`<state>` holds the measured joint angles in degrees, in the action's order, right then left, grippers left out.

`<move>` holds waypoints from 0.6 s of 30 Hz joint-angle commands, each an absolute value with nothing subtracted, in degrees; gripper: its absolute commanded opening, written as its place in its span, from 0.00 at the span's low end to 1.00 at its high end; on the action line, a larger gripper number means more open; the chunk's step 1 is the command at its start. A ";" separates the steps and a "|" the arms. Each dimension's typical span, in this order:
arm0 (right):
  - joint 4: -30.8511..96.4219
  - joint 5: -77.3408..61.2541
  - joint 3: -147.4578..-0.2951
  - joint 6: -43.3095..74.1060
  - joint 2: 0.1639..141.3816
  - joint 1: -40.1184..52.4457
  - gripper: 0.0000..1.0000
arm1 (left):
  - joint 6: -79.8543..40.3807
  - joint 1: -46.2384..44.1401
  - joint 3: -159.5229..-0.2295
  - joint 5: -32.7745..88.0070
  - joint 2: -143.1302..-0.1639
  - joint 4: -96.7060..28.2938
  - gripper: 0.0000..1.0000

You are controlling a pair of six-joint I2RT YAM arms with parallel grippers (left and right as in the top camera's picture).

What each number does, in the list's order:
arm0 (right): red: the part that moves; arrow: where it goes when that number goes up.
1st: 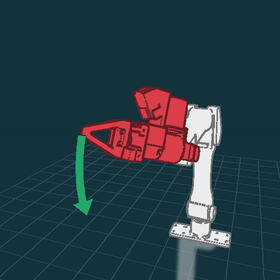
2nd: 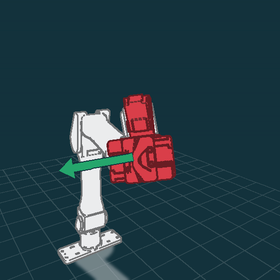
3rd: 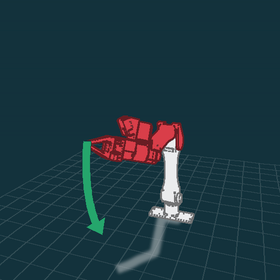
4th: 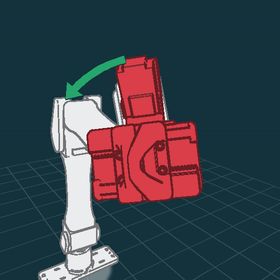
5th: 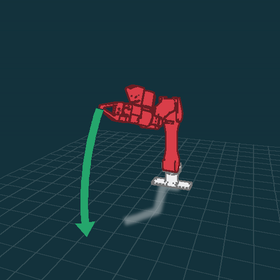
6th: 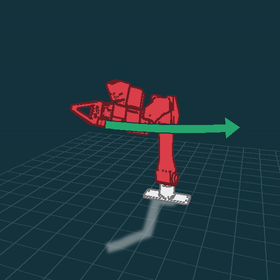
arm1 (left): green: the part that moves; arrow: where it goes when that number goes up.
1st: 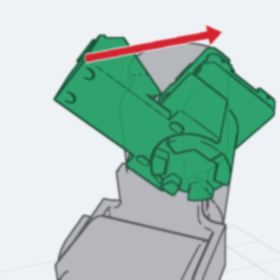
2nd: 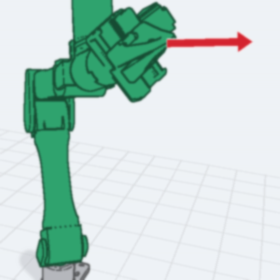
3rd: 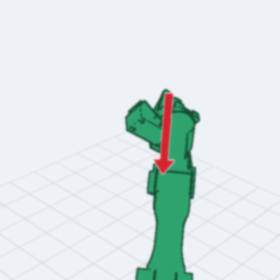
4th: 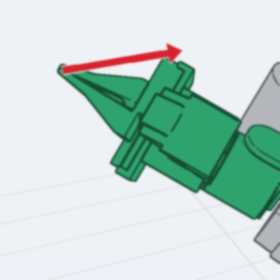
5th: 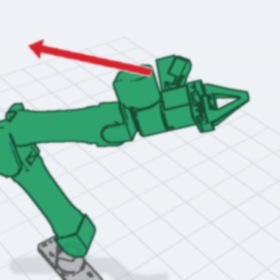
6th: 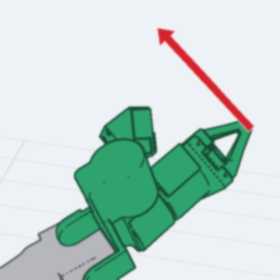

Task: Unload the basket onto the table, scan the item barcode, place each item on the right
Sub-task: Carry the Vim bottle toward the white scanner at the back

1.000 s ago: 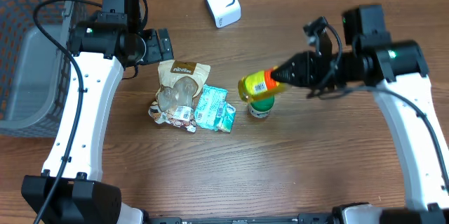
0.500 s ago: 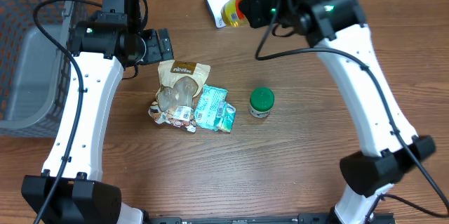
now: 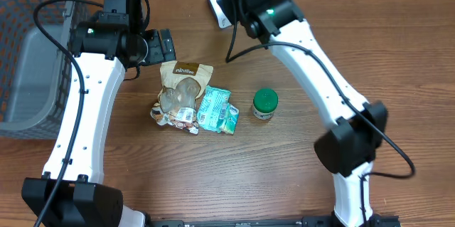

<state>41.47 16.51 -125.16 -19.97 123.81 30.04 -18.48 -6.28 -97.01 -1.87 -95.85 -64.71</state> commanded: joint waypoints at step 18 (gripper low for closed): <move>14.00 26.15 -126.76 -36.95 135.44 30.20 0.07 | -18.85 -6.39 -97.54 -1.45 -96.01 -64.49 1.00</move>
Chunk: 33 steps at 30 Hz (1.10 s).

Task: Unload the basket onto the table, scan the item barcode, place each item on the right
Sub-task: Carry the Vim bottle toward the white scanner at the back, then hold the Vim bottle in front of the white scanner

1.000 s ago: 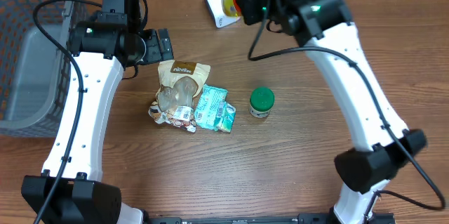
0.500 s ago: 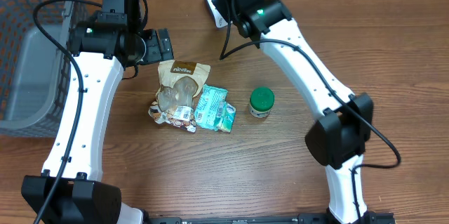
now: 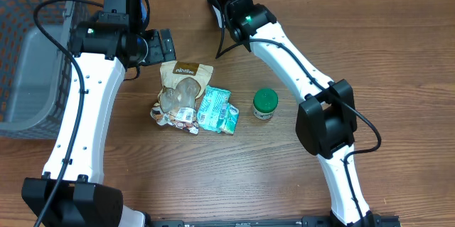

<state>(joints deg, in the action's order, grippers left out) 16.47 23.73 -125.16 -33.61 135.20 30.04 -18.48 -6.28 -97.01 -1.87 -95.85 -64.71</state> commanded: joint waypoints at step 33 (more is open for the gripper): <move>8.16 33.41 -126.72 -33.28 142.52 31.44 0.05 | -18.85 -6.39 -97.54 -1.48 -96.01 -64.49 1.00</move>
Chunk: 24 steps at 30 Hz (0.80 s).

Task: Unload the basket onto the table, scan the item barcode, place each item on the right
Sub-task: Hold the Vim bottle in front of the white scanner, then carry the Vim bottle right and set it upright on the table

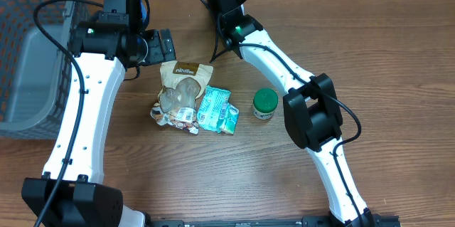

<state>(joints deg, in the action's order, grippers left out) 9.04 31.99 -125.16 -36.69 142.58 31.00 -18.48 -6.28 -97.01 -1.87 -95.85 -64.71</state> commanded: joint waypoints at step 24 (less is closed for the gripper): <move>57.82 24.91 -126.74 4.93 119.57 18.92 0.05 | -18.85 -6.39 -97.54 -1.45 -96.01 -64.49 1.00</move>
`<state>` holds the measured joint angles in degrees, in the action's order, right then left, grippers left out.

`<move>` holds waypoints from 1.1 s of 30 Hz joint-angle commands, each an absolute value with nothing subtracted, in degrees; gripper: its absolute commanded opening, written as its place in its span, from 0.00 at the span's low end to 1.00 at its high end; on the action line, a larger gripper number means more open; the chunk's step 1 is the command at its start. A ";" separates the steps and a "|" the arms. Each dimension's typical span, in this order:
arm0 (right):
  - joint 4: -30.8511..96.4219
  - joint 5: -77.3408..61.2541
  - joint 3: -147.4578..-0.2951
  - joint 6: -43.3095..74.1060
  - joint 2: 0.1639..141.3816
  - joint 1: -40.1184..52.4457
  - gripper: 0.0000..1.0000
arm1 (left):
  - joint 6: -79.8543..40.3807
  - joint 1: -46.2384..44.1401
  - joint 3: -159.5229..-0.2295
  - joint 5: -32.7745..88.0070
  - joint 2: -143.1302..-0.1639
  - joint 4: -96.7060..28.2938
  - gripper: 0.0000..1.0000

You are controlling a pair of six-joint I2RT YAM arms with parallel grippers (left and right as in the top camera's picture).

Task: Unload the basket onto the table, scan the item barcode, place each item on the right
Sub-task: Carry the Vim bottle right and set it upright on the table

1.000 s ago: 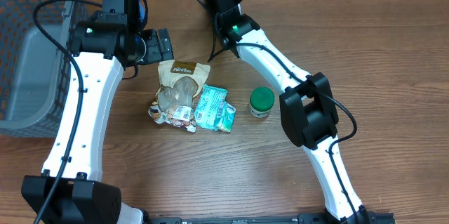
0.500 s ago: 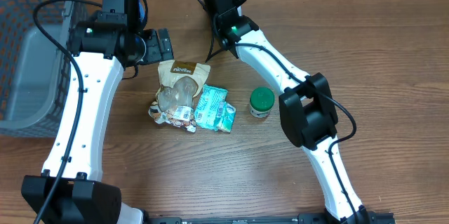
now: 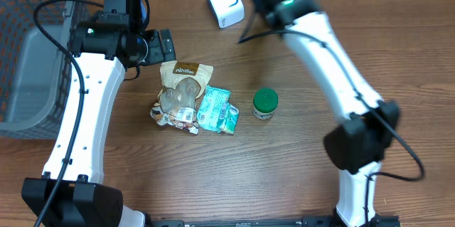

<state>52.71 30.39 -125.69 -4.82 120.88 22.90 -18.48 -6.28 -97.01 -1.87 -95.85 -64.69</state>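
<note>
The white barcode scanner (image 3: 225,1) with a dark-rimmed face sits at the table's far edge, uncovered. Three items lie mid-table: a brown snack pouch (image 3: 182,87), a teal packet (image 3: 217,110) touching its right side, and a green-lidded jar (image 3: 264,103) standing apart to the right. My left gripper (image 3: 166,44) hovers just above the top of the pouch, its fingers spread and empty. The right arm (image 3: 313,35) reaches to the top edge right of the scanner. Its gripper is cut off by the frame.
A grey mesh basket (image 3: 28,56) fills the far left corner. The left arm's white links run down the left side. A black cable (image 3: 245,36) hangs from the right arm beside the scanner.
The right arm's wrist was over the scanner's spot at the far edge. It now sits to the right of it, and the scanner shows whole. The left arm and the items are unchanged.
At first the right wrist stood by the scanner, which showed partly. At the following two moments the wrist lay further left over it and hid it. Now the wrist is to the right and the scanner lies uncovered. The left gripper stayed by the pouch throughout.
</note>
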 commanded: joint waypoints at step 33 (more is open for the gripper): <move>79.61 6.31 -110.34 10.52 119.63 -3.62 0.14 | -18.85 -6.39 -97.54 -1.45 -96.01 -64.49 1.00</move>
